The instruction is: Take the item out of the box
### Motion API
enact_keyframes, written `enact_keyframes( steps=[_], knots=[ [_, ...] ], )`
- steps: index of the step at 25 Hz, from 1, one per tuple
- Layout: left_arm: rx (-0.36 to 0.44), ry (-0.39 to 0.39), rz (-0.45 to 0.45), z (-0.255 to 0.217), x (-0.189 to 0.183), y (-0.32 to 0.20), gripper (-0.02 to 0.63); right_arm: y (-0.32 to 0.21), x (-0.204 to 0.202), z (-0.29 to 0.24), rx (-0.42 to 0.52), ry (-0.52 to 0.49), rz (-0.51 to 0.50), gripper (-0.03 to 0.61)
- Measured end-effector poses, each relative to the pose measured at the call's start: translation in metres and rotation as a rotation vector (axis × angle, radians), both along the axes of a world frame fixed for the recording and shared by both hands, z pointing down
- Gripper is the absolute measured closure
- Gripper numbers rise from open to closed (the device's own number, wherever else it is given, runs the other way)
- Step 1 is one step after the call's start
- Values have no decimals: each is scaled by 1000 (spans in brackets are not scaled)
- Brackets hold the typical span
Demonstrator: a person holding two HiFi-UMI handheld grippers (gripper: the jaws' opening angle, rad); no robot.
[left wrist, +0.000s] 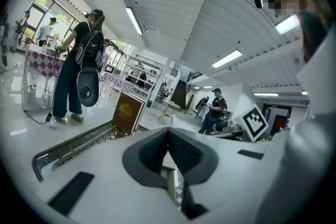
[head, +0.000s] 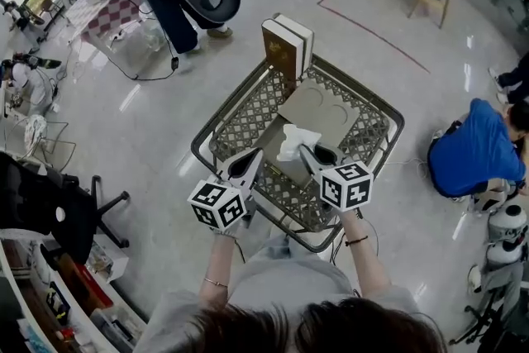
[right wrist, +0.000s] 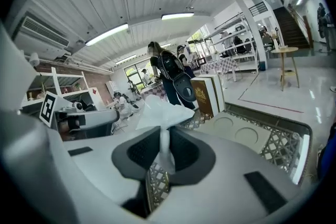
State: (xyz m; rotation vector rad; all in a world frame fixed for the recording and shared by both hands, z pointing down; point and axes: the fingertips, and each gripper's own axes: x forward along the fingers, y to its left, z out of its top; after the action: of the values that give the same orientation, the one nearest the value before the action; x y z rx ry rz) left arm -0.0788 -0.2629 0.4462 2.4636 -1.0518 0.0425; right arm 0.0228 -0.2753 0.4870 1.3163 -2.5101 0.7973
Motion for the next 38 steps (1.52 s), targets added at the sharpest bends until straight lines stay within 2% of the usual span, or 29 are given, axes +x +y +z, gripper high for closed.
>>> enact_keyframes(
  steps=[18,24,32,38],
  knots=[
    [212,-35,16,-82,11,20,597,19,29,-112,335,-24,34,509],
    [256,-64,12,-97,6,20,597,21,34,-134,402,-17,39,509],
    [283,-71,-10,-106,4,22,597,28,50,-147,446,-41,55,509],
    [324,-92,-26,-120,-2,21,597,27,55,-160,487,13,81,509]
  ],
)
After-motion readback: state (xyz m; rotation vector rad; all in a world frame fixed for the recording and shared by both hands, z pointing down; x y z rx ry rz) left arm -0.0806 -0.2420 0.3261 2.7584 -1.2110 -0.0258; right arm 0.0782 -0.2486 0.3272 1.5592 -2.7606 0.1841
